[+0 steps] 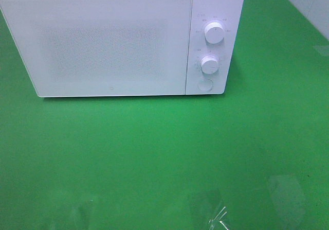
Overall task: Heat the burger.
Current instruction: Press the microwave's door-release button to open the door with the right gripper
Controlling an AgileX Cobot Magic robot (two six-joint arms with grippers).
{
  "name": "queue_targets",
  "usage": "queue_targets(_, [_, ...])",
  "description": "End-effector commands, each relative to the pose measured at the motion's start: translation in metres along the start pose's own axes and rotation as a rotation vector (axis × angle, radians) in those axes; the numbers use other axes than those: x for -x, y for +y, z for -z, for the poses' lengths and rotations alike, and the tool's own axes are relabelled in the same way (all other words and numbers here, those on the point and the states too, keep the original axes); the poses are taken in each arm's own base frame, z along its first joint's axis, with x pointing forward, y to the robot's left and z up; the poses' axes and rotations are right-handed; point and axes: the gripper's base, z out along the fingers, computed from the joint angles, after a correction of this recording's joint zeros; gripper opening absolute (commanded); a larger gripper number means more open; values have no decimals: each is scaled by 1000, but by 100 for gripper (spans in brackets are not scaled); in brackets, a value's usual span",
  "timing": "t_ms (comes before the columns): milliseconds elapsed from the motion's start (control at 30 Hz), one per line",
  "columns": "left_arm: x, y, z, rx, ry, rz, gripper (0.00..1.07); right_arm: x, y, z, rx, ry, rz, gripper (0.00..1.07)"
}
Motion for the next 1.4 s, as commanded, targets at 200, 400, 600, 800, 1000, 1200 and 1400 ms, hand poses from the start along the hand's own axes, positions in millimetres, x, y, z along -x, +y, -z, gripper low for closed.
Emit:
queue_targets(200, [-1,-1,2,0,-26,5,98,14,8,-43,38,-60,11,66])
queue_targets(400, [-1,-1,2,0,-26,5,98,20,13,-69,61,-74,16,66])
queue_targets(600, [-1,-1,2,0,-26,5,98,25,19,-105,97,-110,22,66])
queue_targets(800, [-1,-1,2,0,-26,5,98,26,23,-128,126,-154,19,66])
queue_targets(1000, [-1,-1,2,0,-26,5,98,22,27,-159,143,-207,18,66])
queue_targets(1200, [-1,-1,2,0,-26,5,98,17,23,-178,88,-245,34,66])
queue_targets(1400, [-1,-1,2,0,-26,5,98,4,31,-194,31,-219,44,66])
